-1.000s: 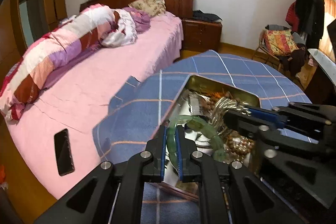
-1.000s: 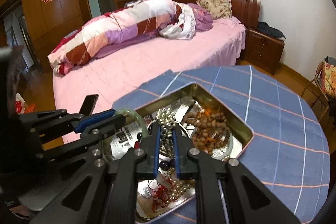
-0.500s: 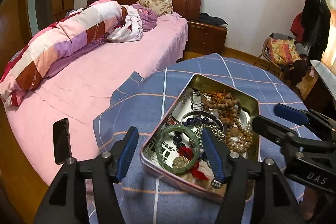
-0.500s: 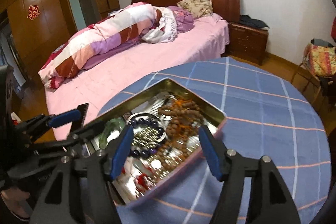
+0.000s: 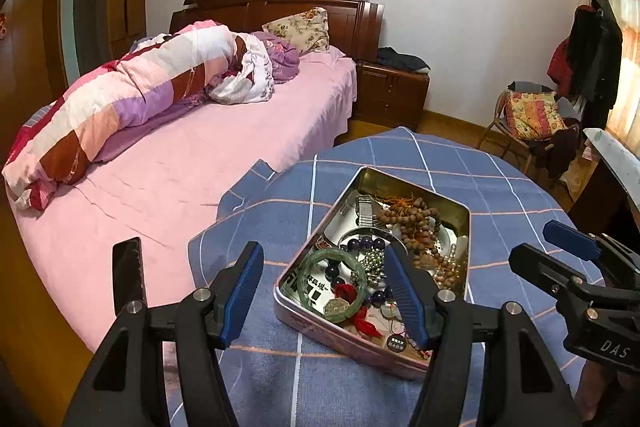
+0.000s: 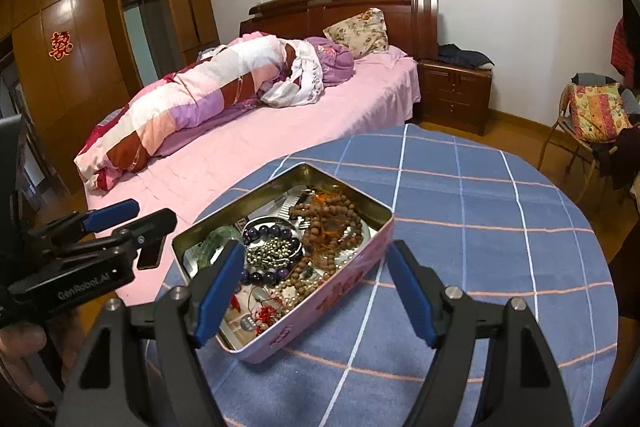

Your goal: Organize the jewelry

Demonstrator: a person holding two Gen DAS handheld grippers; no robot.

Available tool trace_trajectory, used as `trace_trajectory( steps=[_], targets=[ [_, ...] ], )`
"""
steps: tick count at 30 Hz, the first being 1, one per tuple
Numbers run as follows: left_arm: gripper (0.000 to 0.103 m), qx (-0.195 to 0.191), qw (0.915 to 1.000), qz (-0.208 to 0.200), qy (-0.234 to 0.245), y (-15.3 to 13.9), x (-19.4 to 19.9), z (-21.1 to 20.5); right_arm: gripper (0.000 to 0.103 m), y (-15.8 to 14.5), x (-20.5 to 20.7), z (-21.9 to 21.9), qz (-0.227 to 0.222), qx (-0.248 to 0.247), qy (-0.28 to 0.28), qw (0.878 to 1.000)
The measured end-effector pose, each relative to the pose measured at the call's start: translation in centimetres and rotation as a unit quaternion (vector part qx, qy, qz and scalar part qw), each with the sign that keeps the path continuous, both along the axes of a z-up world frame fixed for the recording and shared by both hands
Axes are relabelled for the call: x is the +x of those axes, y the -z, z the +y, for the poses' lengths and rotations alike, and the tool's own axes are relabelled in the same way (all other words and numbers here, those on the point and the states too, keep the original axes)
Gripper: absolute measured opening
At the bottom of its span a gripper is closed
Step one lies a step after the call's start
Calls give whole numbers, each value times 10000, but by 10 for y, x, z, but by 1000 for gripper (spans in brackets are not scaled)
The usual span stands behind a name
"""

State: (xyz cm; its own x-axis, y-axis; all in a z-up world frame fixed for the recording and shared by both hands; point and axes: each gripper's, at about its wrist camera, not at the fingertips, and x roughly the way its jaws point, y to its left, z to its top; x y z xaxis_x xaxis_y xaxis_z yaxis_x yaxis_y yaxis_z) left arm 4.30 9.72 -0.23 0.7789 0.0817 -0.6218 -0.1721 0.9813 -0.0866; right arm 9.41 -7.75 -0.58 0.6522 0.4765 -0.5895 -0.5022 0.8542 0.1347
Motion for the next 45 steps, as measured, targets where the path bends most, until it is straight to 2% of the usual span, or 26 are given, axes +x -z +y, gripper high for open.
trace_trajectory(
  steps=[45],
  targets=[
    [63,61,10000,75,-18,4,1,-4,79,8,0,-9,53,77,67,9999]
  ],
)
